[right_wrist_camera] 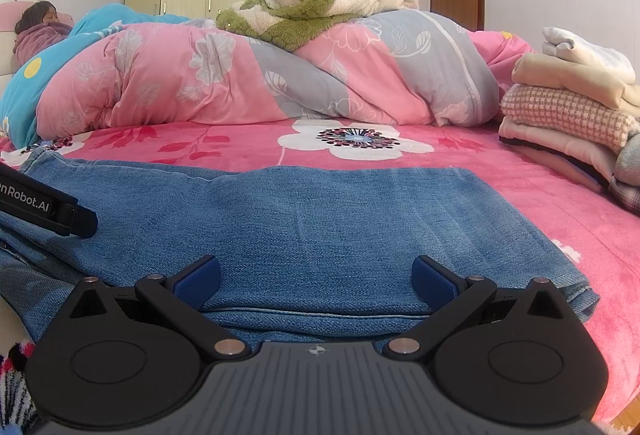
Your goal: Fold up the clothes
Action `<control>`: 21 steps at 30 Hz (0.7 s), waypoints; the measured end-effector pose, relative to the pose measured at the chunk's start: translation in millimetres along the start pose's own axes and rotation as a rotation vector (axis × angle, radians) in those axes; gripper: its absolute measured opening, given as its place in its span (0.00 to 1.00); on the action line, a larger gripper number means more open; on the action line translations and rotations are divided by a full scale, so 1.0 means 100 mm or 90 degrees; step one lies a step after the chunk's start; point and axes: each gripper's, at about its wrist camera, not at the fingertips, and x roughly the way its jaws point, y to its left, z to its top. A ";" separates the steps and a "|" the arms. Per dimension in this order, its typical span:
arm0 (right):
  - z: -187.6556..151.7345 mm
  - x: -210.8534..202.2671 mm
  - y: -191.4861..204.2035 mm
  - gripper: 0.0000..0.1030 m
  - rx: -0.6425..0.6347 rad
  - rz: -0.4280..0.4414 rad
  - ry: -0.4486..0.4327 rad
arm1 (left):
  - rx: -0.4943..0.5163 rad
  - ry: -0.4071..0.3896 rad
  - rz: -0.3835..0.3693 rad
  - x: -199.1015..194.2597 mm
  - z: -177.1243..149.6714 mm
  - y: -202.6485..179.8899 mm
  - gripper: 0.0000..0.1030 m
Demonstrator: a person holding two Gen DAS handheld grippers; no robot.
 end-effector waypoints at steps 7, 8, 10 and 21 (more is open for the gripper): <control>0.00 0.00 0.00 1.00 0.000 0.000 -0.001 | 0.001 0.000 0.001 0.00 0.00 0.00 1.00; 0.00 0.00 0.00 1.00 0.000 0.000 -0.001 | 0.001 0.000 0.002 0.00 0.00 0.00 1.00; 0.00 0.00 0.00 1.00 -0.001 0.000 -0.001 | 0.001 0.001 0.002 0.00 0.00 0.00 1.00; 0.00 0.00 0.00 1.00 -0.001 -0.001 -0.004 | 0.009 0.003 0.008 -0.03 0.03 -0.01 1.00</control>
